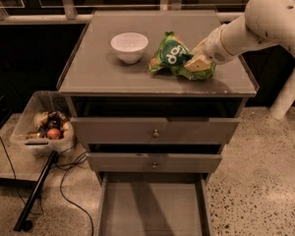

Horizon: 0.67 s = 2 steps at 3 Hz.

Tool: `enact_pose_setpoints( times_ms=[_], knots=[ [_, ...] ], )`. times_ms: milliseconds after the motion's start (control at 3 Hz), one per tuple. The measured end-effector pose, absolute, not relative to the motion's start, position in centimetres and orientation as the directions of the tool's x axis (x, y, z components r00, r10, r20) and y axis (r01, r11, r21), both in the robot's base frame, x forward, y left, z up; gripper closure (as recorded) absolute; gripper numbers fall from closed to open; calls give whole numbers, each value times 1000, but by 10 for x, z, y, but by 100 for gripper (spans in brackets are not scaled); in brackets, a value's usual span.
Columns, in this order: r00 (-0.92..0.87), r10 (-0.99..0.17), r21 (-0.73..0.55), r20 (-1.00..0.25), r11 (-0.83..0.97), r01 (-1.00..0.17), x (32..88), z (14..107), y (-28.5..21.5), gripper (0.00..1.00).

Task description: Place green rice chip bag into bottom drawer

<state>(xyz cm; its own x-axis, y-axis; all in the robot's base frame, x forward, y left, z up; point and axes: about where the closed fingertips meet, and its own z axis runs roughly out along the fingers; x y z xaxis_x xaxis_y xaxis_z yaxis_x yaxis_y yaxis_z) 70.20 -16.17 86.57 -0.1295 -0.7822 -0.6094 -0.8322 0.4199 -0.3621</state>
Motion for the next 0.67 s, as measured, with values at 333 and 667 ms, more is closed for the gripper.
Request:
enact_pose_setpoints(
  times_ms=[333, 667],
  knots=[
    [-119, -786, -371, -607, 412, -832, 689, 873, -168, 100],
    [-109, -775, -381, -623, 422, -823, 672, 886, -177, 100]
  ],
)
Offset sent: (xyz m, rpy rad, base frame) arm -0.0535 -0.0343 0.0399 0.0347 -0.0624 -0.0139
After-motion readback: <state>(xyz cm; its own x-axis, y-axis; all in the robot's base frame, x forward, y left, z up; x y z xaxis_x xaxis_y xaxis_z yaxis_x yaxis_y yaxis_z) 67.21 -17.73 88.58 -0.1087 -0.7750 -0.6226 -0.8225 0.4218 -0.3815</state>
